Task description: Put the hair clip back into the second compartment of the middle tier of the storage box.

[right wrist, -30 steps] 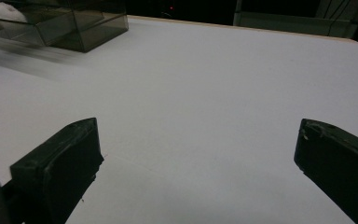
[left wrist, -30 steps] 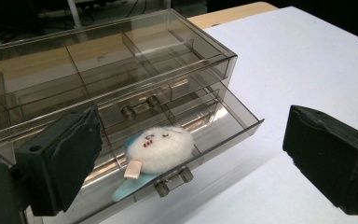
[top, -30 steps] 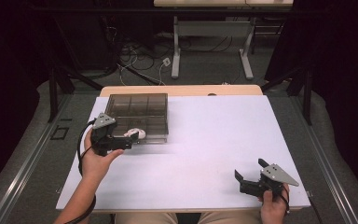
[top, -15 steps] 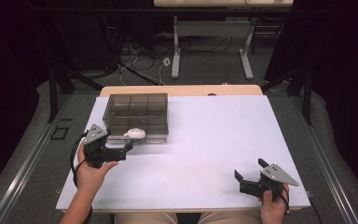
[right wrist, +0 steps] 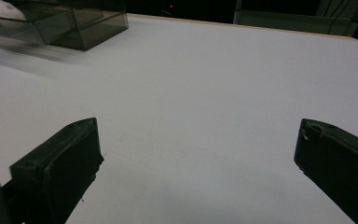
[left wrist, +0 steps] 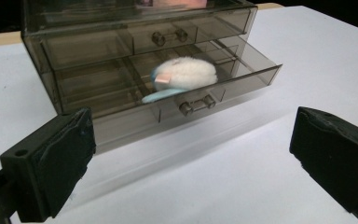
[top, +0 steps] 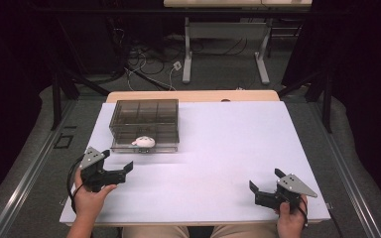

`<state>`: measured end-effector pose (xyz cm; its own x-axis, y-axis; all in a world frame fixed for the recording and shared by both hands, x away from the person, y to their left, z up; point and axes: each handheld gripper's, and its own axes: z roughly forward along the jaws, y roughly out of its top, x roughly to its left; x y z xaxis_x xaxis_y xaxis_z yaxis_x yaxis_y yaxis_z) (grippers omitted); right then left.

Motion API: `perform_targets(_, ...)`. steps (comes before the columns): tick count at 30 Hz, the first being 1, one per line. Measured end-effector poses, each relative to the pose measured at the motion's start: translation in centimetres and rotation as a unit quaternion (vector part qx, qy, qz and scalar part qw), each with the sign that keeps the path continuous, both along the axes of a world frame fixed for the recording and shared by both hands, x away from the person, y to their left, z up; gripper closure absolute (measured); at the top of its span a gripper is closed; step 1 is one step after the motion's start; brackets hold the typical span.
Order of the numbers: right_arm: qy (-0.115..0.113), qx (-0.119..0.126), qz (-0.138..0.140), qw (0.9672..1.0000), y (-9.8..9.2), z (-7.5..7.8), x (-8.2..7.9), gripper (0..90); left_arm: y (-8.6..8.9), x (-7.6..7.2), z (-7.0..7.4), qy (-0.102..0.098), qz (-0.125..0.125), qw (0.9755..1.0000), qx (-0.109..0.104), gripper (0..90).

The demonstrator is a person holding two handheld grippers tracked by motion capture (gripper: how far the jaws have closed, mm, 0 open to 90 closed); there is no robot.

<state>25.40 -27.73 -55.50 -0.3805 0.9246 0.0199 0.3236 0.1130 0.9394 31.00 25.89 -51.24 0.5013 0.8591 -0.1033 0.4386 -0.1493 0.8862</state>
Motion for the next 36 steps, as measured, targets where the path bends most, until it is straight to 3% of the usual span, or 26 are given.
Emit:
perform_targets(12, 0.001, 0.001, 0.002, 1.0, 0.0, 0.0, 0.0, 0.2, 1.1, -0.9, -0.9, -0.016, 0.022, 0.9995, -0.019, 0.4)
perform_targets(17, 0.004, -0.004, 0.003, 1.0, -0.1, -0.1, 0.0, 0.2, 1.2, -0.9, -1.6, -0.012, 0.026, 0.9993, -0.024, 0.4)
perform_targets(25, 0.002, -0.004, 0.006, 1.0, 0.1, -0.2, 0.1, 0.2, 1.1, -0.9, -2.5, -0.014, 0.029, 0.9994, -0.009, 0.4)
perform_targets(36, 0.004, -0.008, 0.01, 0.9999, 0.1, -0.2, 0.2, 0.2, 1.1, -0.8, -2.8, -0.012, 0.028, 0.9995, -0.011, 0.4)
